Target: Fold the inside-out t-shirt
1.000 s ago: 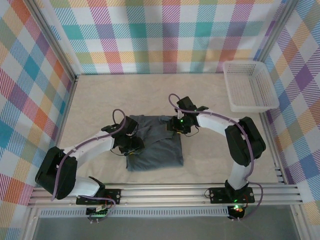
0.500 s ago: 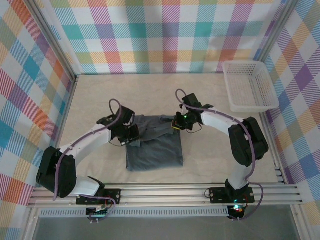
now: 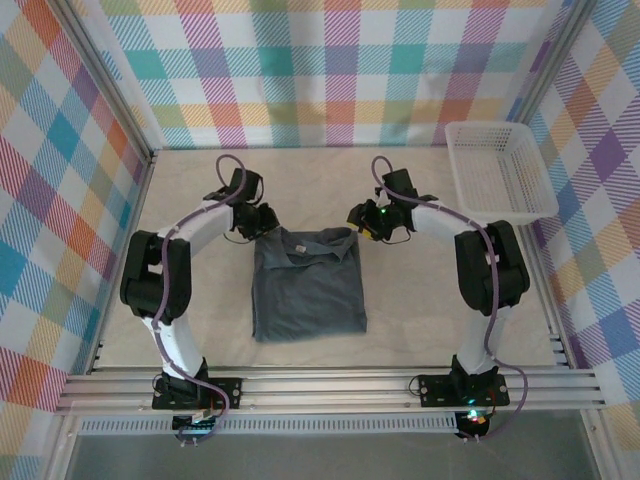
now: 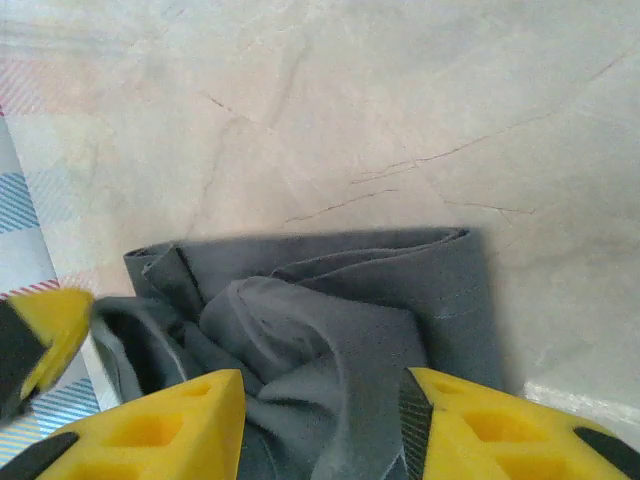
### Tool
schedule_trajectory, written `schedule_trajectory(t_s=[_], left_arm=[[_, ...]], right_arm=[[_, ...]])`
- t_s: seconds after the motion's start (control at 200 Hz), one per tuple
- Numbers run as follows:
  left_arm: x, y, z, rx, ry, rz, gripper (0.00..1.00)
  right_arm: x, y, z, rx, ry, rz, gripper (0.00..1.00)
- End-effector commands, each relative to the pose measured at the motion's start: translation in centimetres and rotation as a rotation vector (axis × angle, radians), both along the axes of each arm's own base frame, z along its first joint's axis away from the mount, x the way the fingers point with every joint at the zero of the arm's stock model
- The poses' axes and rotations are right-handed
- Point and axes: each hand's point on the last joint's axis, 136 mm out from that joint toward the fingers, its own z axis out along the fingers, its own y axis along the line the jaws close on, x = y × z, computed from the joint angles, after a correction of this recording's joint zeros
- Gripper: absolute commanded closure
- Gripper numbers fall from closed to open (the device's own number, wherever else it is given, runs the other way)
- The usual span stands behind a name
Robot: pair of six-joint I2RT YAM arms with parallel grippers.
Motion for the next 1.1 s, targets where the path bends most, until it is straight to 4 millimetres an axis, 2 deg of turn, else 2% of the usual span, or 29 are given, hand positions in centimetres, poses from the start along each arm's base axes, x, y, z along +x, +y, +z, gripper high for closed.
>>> schedule_trajectory(t_s=[0.0, 0.13, 0.195, 0.25, 0.385, 0.46, 0.565, 0.68, 0.75, 0.865, 0.965, 1.02, 1.095], left_arm=[[3.5, 2.5, 1.9, 0.046, -0.103, 0.038, 0.73], [4.1, 5.3, 1.0, 0.045, -0.081, 0.088, 0.71], [3.5, 5.5, 1.8, 0.023, -0.094, 0.081, 0.68], [2.6, 4.8, 3.0, -0.009, -0.112, 0.057, 0.66], [-1.3, 3.2, 5.8, -0.076, -0.142, 0.009, 0.65], [-3.8, 2.6, 6.9, -0.077, -0.154, -0.009, 0.68], [-6.7, 2.4, 6.9, -0.05, -0.144, -0.018, 0.71], [-8.3, 2.5, 6.3, -0.059, -0.131, -0.006, 0.7], [-8.8, 2.7, 5.7, -0.049, -0.12, -0.002, 0.69], [-9.1, 3.3, 4.9, -0.023, -0.106, 0.017, 0.68], [-9.0, 4.1, 5.0, 0.005, -0.12, 0.042, 0.63], [-8.9, 4.7, 4.8, 0.021, -0.122, 0.053, 0.58], [-9.0, 5.9, 4.1, 0.042, -0.094, 0.076, 0.53]], right_arm=[[-0.3, 0.0, 2.3, -0.031, -0.125, 0.077, 0.52], [-2.2, -1.2, 0.4, -0.16, -0.179, 0.166, 0.49], [-3.4, -1.7, -0.6, -0.216, -0.142, 0.203, 0.53], [-4.5, -1.5, -0.9, -0.225, -0.13, 0.225, 0.58], [-7.6, 0.3, -0.9, -0.204, -0.121, 0.272, 0.74], [-8.1, 0.5, -1.2, -0.173, -0.101, 0.224, 0.9], [-7.9, 1.8, -2.1, -0.142, -0.089, 0.22, 0.94], [-6.4, 4.0, -2.0, -0.091, -0.074, 0.236, 0.93], [-4.4, 5.1, -1.3, -0.057, -0.103, 0.207, 0.9], [0.0, 4.9, -2.2, -0.043, -0.059, 0.085, 0.89], [3.5, 4.6, -3.5, -0.041, -0.02, 0.012, 0.88], [4.6, 4.0, -4.2, -0.086, -0.012, -0.007, 0.88], [5.0, 3.6, -3.1, -0.094, -0.025, 0.005, 0.86]])
